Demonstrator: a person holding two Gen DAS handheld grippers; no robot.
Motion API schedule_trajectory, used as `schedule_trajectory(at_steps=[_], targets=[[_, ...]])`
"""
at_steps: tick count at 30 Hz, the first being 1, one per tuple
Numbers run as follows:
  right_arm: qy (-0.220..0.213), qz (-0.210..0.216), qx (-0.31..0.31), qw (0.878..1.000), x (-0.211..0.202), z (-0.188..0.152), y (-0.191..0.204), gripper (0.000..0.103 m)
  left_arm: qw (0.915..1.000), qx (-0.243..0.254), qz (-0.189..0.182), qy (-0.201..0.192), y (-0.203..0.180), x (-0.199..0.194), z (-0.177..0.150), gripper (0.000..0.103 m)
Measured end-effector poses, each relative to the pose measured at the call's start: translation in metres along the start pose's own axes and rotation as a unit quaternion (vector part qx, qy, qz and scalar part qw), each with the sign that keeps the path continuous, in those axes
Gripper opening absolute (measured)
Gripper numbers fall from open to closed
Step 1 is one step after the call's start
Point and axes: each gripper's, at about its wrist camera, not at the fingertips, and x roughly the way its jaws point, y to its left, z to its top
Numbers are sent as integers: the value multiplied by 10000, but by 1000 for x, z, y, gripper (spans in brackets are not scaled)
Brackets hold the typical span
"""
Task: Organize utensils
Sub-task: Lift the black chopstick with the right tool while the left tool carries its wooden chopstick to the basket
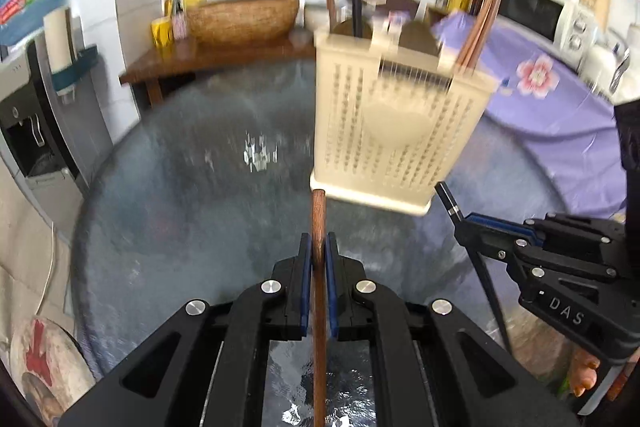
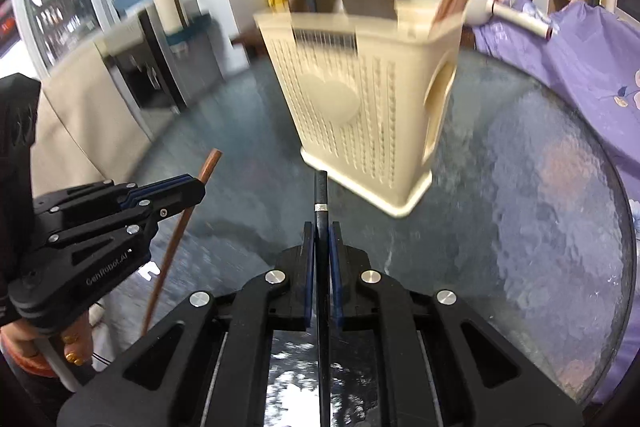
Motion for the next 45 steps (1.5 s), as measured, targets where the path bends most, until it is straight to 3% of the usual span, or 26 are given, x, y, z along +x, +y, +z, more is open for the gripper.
schedule_trajectory(at_steps=[6,15,33,45], targets=[[-611,392,90,9973,-46,13,-5,8,9977,-42,-160,-652,-1,-48,18,7],[-1140,573,-200,9916,-97,8,-1,8,9924,-4,-453,-1144,-8,-87,18,7],[-1365,693,-467,9871,-128,8,3,8,9854,153,-683,-1555,-17,-122,23,7],[-1309,728,-516,9874,-135,42,7,8,9842,208,-756,-1587,-21,-125,63,7]])
